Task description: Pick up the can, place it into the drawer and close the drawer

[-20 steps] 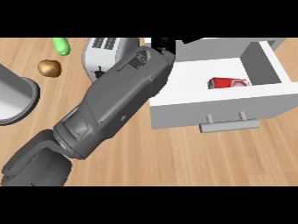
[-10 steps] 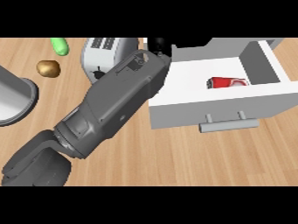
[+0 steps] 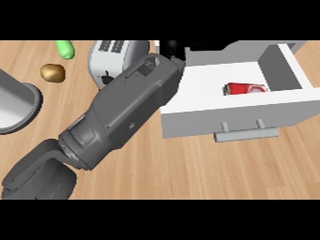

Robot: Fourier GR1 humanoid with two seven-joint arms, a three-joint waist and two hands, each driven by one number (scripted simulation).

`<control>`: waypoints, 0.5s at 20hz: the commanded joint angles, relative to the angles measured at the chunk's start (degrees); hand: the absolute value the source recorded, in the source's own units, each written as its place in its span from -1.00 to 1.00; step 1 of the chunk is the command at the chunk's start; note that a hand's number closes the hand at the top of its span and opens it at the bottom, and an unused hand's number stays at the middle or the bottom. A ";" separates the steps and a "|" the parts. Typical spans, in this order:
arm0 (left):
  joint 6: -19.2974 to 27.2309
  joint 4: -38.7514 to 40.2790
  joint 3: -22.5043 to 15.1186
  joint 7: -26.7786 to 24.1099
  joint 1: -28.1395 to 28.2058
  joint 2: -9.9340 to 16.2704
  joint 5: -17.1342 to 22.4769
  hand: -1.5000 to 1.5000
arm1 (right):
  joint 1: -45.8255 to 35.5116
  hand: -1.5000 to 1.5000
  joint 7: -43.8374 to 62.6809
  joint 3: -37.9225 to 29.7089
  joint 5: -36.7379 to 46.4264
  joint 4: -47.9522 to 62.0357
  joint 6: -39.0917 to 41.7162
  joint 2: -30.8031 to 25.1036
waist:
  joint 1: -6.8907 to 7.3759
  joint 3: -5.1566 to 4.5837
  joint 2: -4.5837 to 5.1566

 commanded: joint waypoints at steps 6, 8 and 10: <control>-0.94 -0.15 0.88 -3.91 -1.19 -0.01 2.92 -1.00 | -4.39 -1.00 -7.52 3.74 13.16 -4.35 3.58 -1.22 | 1.39 -0.01 -0.08; 1.37 -0.69 0.08 -3.82 -3.20 -0.01 2.95 -1.00 | -6.61 -1.00 -7.76 6.84 18.78 -6.65 2.88 -1.13 | 1.60 -0.02 -0.02; 2.15 -3.21 -1.40 -6.36 -0.57 -0.01 3.63 -1.00 | -9.98 -1.00 -8.52 10.85 25.72 -5.74 2.23 -1.03 | 2.34 -0.04 0.25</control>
